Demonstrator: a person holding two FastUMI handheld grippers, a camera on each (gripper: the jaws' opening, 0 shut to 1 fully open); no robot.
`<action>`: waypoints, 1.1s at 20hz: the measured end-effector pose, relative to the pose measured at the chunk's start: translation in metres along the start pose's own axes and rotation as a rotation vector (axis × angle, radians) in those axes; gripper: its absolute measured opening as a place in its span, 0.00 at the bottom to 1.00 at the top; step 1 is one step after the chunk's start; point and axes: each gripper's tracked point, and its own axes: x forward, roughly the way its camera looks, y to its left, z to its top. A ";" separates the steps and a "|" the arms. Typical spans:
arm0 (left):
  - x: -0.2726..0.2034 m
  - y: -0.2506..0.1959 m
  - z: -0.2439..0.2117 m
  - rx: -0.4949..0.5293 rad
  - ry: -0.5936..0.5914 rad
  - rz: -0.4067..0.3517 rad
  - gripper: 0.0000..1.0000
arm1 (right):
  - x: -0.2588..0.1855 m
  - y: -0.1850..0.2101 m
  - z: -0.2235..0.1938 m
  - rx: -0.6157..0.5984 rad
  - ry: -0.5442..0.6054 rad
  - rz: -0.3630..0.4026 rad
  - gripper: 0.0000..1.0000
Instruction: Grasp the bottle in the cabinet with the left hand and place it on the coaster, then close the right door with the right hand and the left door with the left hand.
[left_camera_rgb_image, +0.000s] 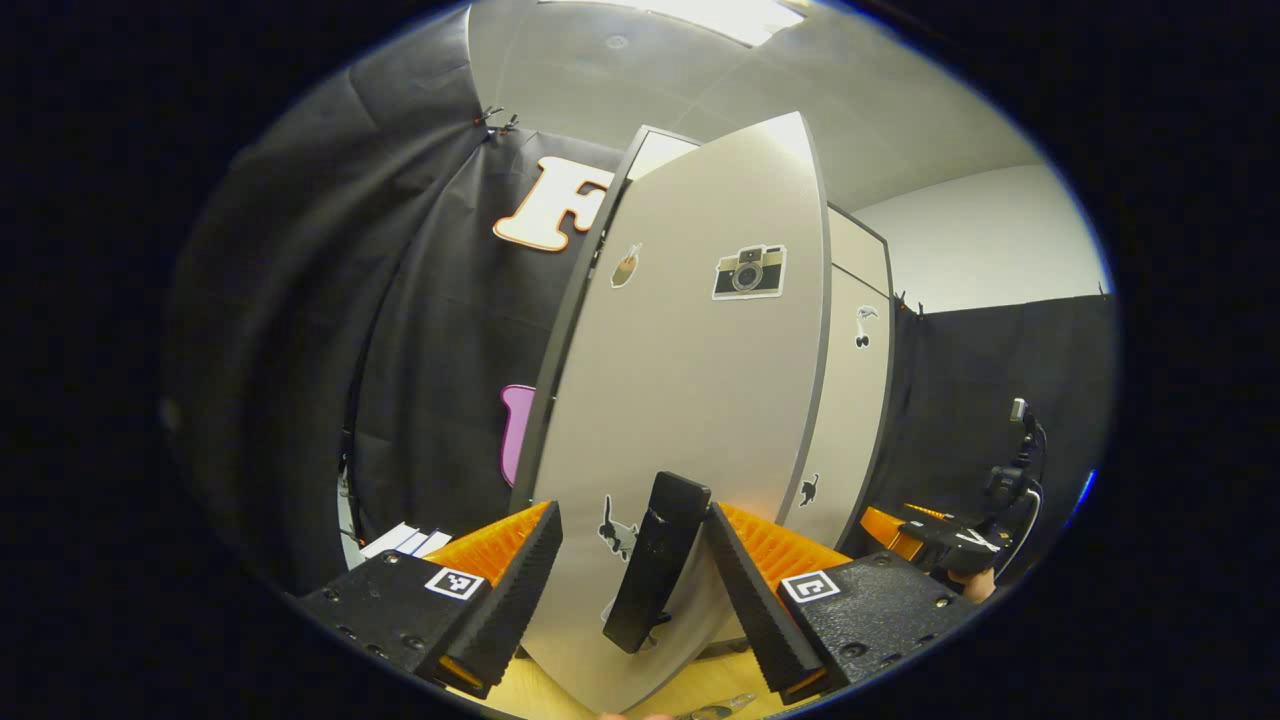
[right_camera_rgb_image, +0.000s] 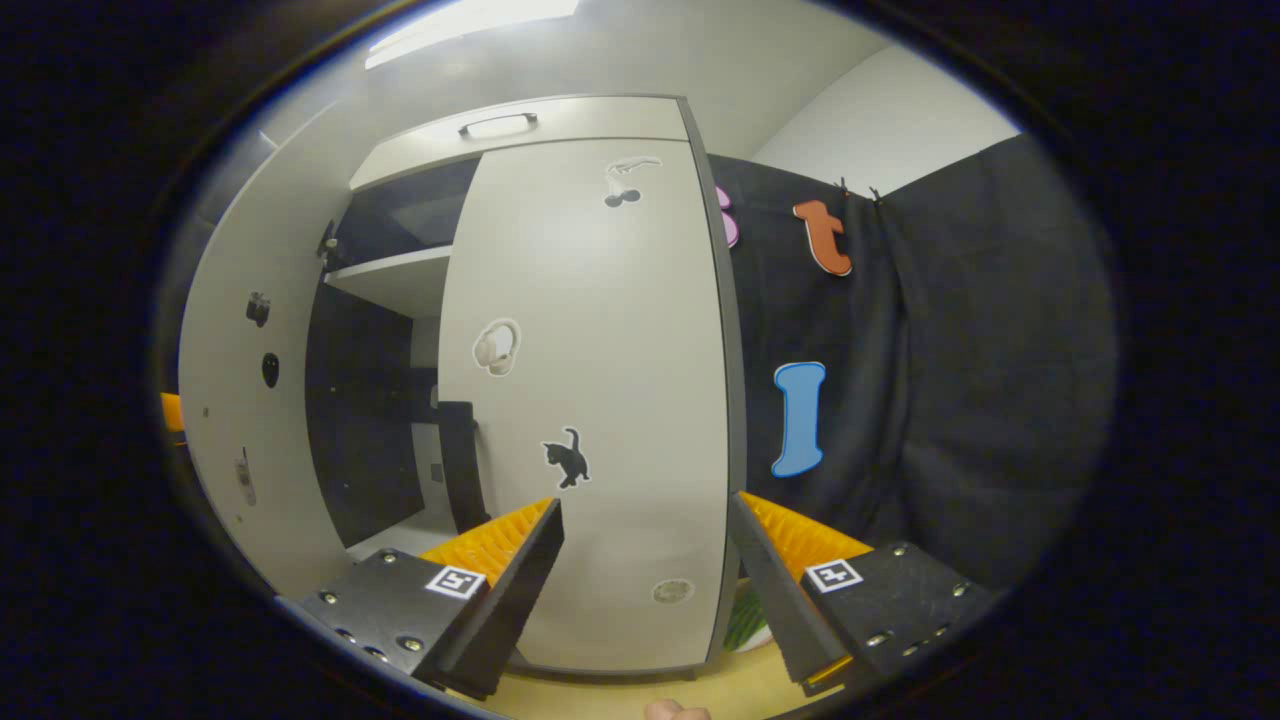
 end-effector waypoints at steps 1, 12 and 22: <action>0.005 -0.002 -0.002 0.005 0.005 0.002 0.94 | -0.002 -0.004 0.000 -0.003 0.002 -0.005 1.00; 0.053 -0.041 -0.016 0.044 0.051 -0.077 1.00 | -0.037 -0.081 -0.004 -0.042 0.028 -0.119 1.00; 0.095 -0.063 -0.028 0.091 0.071 -0.116 1.00 | -0.074 -0.166 -0.009 -0.032 0.049 -0.271 1.00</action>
